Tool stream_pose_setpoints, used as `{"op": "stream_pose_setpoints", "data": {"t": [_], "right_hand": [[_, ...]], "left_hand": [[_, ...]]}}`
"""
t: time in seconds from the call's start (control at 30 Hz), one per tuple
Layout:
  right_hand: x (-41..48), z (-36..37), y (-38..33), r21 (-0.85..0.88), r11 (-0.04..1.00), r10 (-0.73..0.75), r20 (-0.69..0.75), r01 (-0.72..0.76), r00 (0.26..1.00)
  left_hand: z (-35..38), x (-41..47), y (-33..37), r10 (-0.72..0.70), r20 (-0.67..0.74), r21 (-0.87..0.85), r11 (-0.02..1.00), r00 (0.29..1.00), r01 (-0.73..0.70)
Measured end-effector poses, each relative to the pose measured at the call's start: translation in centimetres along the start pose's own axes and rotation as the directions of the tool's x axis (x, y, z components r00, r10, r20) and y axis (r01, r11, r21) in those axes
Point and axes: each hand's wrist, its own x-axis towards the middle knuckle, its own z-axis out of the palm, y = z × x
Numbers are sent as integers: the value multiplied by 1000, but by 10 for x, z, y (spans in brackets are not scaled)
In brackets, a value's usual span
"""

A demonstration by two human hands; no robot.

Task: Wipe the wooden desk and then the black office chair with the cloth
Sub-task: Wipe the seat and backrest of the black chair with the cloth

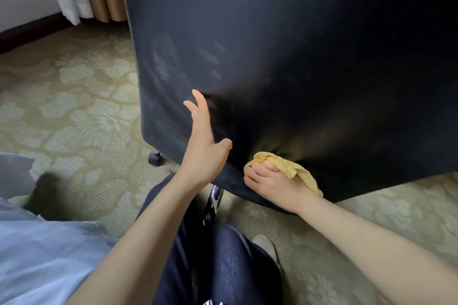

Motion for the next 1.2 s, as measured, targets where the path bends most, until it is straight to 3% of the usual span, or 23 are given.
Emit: {"op": "stream_pose_setpoints", "data": {"t": [0.1,0.27,0.5,0.6,0.73,0.8,0.87,0.97,1.07,1.2], "right_hand": [[-26,-10,13,-62,993,-95,90,101,991],[-61,-45,49,-195,976,-93,22,95,995],[-27,-105,103,-331,942,-61,-343,-60,937],[20,-129,113,-338,923,2,-473,-183,881],[108,-162,124,-178,913,156,-678,-367,718],[153,-173,129,-98,898,228,-729,-428,646],[198,-176,127,-32,883,305,-720,-469,624],[239,-161,109,-41,882,342,-632,-470,696],[255,-124,78,-127,927,256,-472,-352,844],[259,-79,43,-92,971,185,-299,-221,936]], "left_hand": [[-1,1,2,-42,33,-6,999,999,42],[-9,-4,8,-115,59,-32,993,992,117],[-24,-11,4,-83,-1,-69,994,997,83],[-33,-12,-7,-92,-29,-59,994,995,90],[-54,-6,-20,-116,-117,-65,992,986,109],[-67,-3,-27,-117,-158,-77,991,980,106],[-83,1,-35,-125,-205,-94,990,971,108],[-100,6,-42,-149,-239,-98,987,959,129],[-109,17,-47,-149,-256,-95,987,955,128],[-114,35,-57,-151,-244,-75,988,958,136]]}}
